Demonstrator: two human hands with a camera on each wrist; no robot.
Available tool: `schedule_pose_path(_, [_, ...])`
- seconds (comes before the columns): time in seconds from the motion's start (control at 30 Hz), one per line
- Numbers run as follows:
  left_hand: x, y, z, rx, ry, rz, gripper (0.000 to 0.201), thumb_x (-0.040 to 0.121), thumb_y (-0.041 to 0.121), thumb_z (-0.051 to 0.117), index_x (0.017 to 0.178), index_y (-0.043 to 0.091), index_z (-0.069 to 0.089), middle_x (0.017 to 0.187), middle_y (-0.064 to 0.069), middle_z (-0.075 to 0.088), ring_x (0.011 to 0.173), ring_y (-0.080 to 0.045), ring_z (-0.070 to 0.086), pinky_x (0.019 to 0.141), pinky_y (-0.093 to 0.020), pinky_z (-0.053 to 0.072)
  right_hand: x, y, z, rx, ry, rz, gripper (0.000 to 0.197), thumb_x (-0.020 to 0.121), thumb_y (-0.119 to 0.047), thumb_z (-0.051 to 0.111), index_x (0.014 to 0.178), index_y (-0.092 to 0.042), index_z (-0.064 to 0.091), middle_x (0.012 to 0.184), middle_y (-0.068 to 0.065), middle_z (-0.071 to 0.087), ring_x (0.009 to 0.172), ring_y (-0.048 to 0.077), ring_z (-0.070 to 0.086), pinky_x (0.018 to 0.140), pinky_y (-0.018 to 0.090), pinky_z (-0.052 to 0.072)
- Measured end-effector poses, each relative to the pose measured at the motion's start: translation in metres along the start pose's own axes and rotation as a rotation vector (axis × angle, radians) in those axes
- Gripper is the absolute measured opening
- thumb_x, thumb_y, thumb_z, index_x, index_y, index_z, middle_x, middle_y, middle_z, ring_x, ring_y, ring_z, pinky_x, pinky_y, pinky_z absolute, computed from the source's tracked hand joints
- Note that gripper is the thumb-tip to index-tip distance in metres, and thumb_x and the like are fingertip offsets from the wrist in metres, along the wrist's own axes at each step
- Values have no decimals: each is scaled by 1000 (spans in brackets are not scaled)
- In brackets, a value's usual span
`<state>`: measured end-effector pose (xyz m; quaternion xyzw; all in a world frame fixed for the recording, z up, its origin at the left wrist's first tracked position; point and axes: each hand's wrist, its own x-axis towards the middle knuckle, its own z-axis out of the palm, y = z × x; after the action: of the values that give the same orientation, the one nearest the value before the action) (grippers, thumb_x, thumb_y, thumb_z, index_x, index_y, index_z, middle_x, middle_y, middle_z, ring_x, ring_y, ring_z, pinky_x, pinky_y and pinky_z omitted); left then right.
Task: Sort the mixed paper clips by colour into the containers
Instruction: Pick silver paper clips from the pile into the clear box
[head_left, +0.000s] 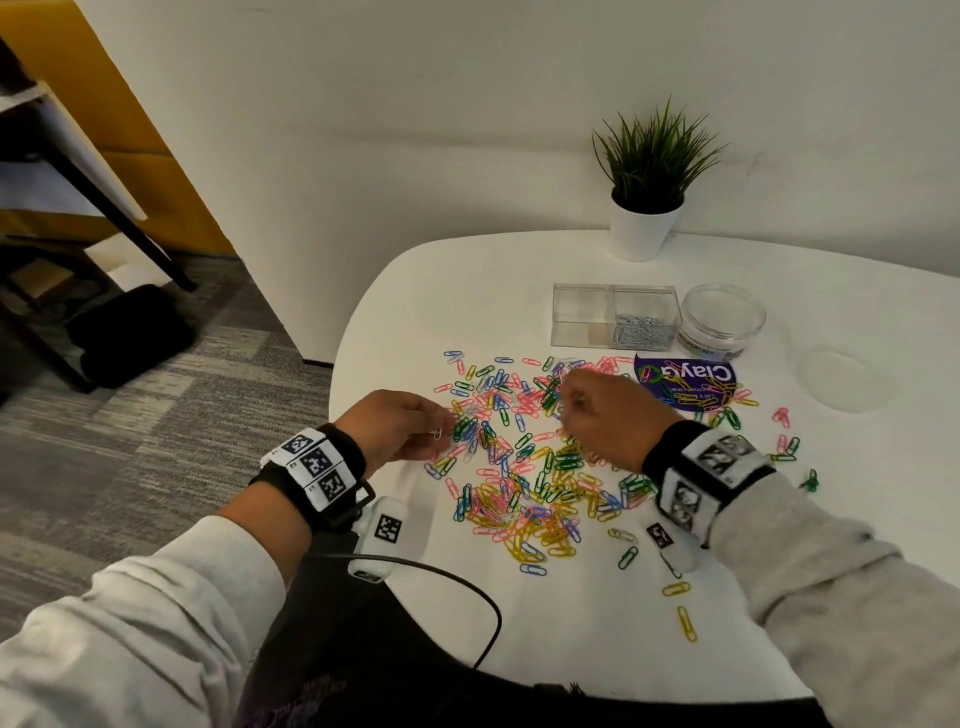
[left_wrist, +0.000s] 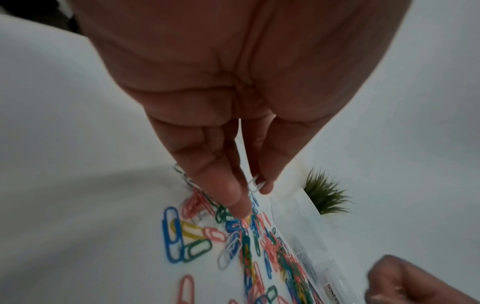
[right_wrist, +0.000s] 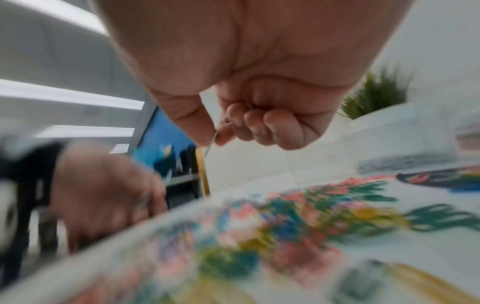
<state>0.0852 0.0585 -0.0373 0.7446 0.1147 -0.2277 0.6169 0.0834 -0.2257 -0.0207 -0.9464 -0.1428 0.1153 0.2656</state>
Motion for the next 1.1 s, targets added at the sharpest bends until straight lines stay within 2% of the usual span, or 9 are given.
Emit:
schedule_pose_path(0.17, [1, -3, 2, 18, 3, -7, 19, 93, -5, 55, 107, -2, 67, 92, -21, 70, 75, -23, 70, 62, -26, 57, -9, -6, -24, 1319, 40, 284, 21, 91, -2, 35, 89, -13, 53, 66, 6, 50, 54, 18, 43, 48, 26, 29])
schedule_pose_path(0.23, [3, -3, 6, 79, 8, -17, 21, 91, -7, 51, 101, 0, 69, 87, -19, 67, 69, -21, 65, 59, -26, 54, -14, -6, -21, 1499, 22, 307, 28, 88, 1, 31, 94, -9, 57, 70, 8, 55, 57, 18, 48, 47, 26, 35])
schedule_pose_path(0.33, [3, 0, 16, 616, 39, 111, 8, 90, 16, 63, 89, 11, 70, 83, -6, 68, 71, -15, 58, 67, -29, 49, -15, -7, -7, 1294, 15, 335, 24, 88, 1, 37, 94, -7, 59, 70, 5, 54, 55, 15, 45, 48, 27, 33])
schedule_pose_path(0.43, [-1, -1, 31, 1097, 72, 225, 18, 92, 42, 61, 87, 25, 66, 90, 8, 61, 84, -13, 57, 74, -28, 44, -19, -12, 11, 549, -40, 213, 9, 94, -12, 52, 93, -13, 61, 70, -8, 52, 56, 7, 45, 53, 22, 32])
schedule_pose_path(0.57, [-1, -8, 43, 1324, 46, 322, 24, 97, 40, 51, 95, 22, 66, 102, 2, 58, 92, -20, 59, 82, -35, 51, -25, -18, 38, -91, -202, -28, 11, 95, -34, 55, 102, -31, 63, 107, -10, 62, 94, 12, 57, 79, 27, 45])
schedule_pose_path(0.67, [0, -9, 42, 1337, 46, 328, 19, 96, 30, 49, 96, 20, 65, 102, 0, 60, 90, -22, 60, 81, -36, 53, -28, -15, 48, -167, -269, -61, 23, 93, -44, 59, 114, -38, 63, 126, -5, 60, 113, 20, 57, 95, 38, 48])
schedule_pose_path(0.83, [-1, -9, 33, 1217, 66, 329, 28, 97, 35, 44, 86, 15, 61, 86, -1, 60, 78, -20, 58, 73, -35, 51, -31, -4, 42, -207, -227, -35, 33, 94, -41, 59, 126, -35, 58, 128, -1, 57, 116, 21, 55, 98, 35, 46])
schedule_pose_path(1.0, [2, -3, 32, 554, 41, 225, 31, 93, 24, 45, 66, 17, 34, 64, -3, 36, 59, -17, 31, 60, -33, 27, -33, 1, 42, -179, -207, -62, 26, 99, -34, 52, 123, -37, 63, 117, -1, 57, 109, 20, 55, 93, 30, 44])
schedule_pose_path(1.1, [0, -3, 37, 315, -11, 82, 34, 95, 30, 50, 66, 16, 39, 57, -3, 36, 49, -18, 32, 51, -28, 27, -33, -4, 44, -168, -229, -87, 26, 99, -40, 53, 121, -36, 66, 115, -4, 58, 108, 18, 56, 93, 32, 46])
